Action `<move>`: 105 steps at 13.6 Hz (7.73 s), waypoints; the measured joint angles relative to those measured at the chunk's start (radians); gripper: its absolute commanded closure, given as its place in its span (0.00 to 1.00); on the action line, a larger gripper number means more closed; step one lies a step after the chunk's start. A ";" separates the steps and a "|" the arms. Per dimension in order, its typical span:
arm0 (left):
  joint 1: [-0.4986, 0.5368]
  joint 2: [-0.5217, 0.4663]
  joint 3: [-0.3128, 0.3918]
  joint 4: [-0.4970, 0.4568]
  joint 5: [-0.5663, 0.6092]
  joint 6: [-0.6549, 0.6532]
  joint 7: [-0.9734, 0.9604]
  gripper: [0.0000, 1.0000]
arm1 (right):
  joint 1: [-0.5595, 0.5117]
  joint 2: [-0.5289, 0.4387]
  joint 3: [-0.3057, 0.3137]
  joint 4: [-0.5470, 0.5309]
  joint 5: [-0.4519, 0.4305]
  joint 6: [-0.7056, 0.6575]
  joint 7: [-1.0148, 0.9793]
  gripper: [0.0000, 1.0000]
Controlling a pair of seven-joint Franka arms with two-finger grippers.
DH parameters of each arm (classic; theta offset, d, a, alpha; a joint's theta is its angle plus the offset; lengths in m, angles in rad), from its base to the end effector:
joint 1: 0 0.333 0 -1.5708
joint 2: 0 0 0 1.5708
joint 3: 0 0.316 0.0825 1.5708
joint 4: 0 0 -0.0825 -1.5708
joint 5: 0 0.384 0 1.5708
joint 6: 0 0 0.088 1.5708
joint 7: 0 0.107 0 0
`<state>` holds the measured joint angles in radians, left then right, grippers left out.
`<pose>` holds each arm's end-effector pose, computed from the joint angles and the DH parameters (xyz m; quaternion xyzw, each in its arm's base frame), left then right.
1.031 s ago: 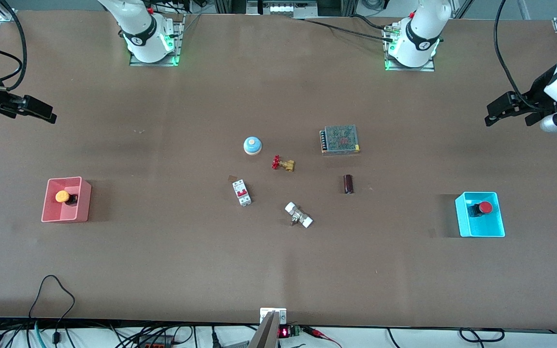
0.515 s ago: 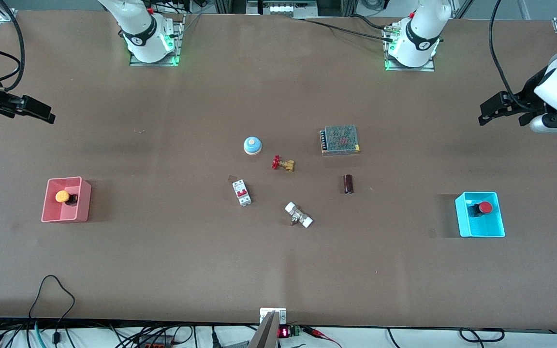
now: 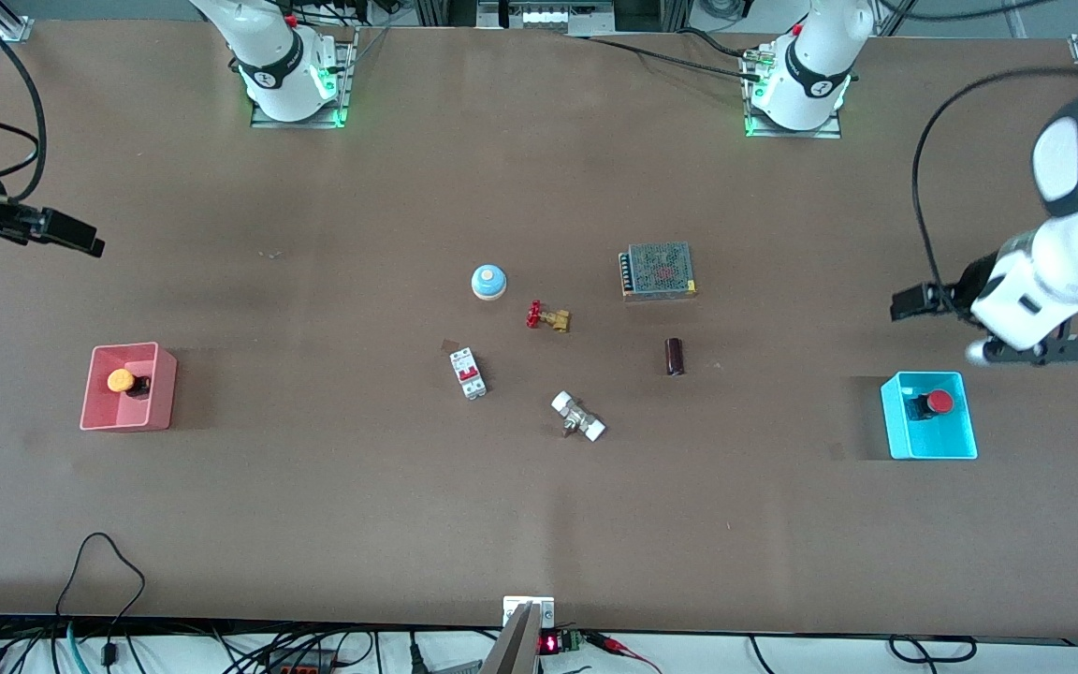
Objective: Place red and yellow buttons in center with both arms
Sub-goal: 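Move the right gripper over the pink bin while the left gripper reaches the cyan bin, then lower both grippers into the bins and close on the buttons, then lift the yellow button with the right gripper while the left gripper lifts the red button, then carry both buttons toward the table center and lower them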
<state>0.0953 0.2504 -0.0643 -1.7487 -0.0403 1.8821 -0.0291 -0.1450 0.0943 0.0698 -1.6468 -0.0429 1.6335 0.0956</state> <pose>0.6164 0.0187 0.4181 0.9972 0.0378 -0.0582 0.0268 0.5782 -0.0495 0.5404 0.9950 -0.0827 -0.0535 0.0186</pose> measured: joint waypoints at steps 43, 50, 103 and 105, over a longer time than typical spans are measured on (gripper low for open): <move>0.162 0.377 0.004 0.019 0.115 0.429 0.107 0.20 | -0.086 0.464 -0.045 -0.122 -0.253 0.692 0.000 0.47; 0.175 0.381 0.004 0.020 0.115 0.429 0.149 0.47 | -0.087 0.464 -0.045 -0.122 -0.253 0.692 -0.001 0.64; 0.034 0.184 -0.232 -0.364 0.017 0.508 -0.160 0.00 | 0.256 0.419 0.140 -0.196 -0.224 0.540 0.545 0.66; 0.034 0.183 -0.232 -0.364 0.017 0.510 -0.160 0.00 | 0.257 0.419 0.141 -0.196 -0.230 0.540 0.554 0.57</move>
<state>0.1293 0.4334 -0.2961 -2.1129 -0.0232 2.3919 -0.1891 0.1124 0.5133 0.2103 -1.8430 -0.2734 2.1739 0.6500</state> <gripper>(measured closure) 0.238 0.595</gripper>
